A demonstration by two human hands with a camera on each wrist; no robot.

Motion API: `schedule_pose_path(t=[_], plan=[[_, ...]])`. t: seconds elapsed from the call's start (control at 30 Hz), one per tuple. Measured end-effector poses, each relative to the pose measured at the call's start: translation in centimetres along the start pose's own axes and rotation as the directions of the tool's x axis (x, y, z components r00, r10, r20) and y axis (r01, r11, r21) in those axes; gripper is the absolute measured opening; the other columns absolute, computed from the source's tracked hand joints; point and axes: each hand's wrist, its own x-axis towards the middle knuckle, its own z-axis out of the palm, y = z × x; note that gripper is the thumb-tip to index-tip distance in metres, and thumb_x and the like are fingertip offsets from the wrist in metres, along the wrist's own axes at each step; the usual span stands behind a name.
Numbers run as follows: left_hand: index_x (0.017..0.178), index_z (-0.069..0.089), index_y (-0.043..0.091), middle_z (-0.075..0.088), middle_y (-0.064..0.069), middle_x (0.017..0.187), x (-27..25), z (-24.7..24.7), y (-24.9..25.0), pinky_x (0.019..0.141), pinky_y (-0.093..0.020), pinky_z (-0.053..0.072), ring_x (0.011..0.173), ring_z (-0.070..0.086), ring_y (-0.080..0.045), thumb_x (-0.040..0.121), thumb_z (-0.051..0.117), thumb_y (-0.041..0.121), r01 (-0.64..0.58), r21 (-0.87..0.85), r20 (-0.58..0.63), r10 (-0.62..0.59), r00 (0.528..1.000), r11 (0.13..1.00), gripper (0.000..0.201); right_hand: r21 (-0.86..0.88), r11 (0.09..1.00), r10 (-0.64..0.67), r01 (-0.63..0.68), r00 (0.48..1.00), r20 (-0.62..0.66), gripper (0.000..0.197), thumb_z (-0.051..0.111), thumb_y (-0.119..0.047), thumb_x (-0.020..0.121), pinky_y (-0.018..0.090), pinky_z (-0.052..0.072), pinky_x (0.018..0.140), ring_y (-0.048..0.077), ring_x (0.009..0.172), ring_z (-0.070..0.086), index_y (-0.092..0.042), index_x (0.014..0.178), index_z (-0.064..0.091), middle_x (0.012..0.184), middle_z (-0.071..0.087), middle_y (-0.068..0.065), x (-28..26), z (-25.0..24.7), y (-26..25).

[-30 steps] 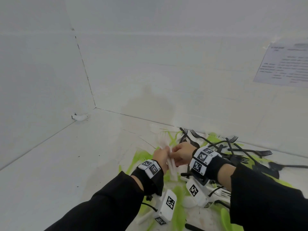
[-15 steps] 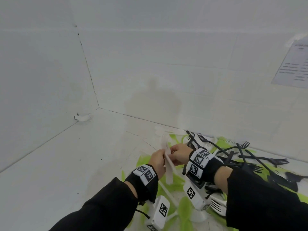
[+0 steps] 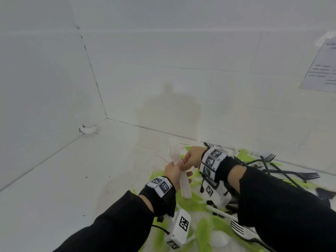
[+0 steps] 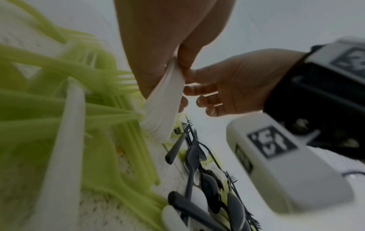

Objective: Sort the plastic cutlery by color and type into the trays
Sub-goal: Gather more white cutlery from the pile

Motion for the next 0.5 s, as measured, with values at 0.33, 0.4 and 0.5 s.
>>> schedule_pose_path(t=[0.33, 0.4, 0.5], plan=[[0.107, 0.045, 0.005, 0.048, -0.008, 0.083, 2.6, -1.8, 1.4, 0.058, -0.035, 0.041, 0.061, 0.049, -0.024, 0.101, 0.036, 0.012, 0.021, -0.083, -0.067, -0.027, 0.997, 0.996, 0.012, -0.397, 0.916, -0.007, -0.055, 0.988, -0.153, 0.045, 0.047, -0.021, 0.095, 0.037, 0.037, 0.108, 0.026, 0.131, 0.043, -0.011, 0.138, 0.043, 0.142, 0.043, 0.011, 10.9, -2.1, 1.5], [0.101, 0.047, 0.006, 0.048, -0.008, 0.084, 3.1, -2.2, 1.5, 0.058, -0.035, 0.042, 0.061, 0.05, -0.023, 0.101, 0.036, 0.012, 0.027, -0.094, -0.074, -0.034, 0.997, 0.995, 0.012, -0.441, 0.895, -0.007, -0.067, 0.986, -0.165, 0.044, 0.056, -0.018, 0.089, 0.037, 0.042, 0.104, 0.026, 0.126, 0.048, -0.012, 0.132, 0.049, 0.136, 0.048, 0.01, 12.5, -1.6, 2.0], [0.095, 0.047, 0.009, 0.047, -0.008, 0.083, 3.5, -2.6, 1.4, 0.055, -0.034, 0.041, 0.059, 0.048, -0.023, 0.101, 0.035, 0.012, 0.04, -0.118, -0.071, -0.049, 0.996, 0.992, 0.013, -0.451, 0.889, -0.012, -0.073, 0.983, -0.182, 0.035, 0.056, -0.01, 0.085, 0.034, 0.047, 0.098, 0.027, 0.117, 0.056, -0.01, 0.12, 0.056, 0.127, 0.056, 0.011, 13.4, -1.2, 2.3]])
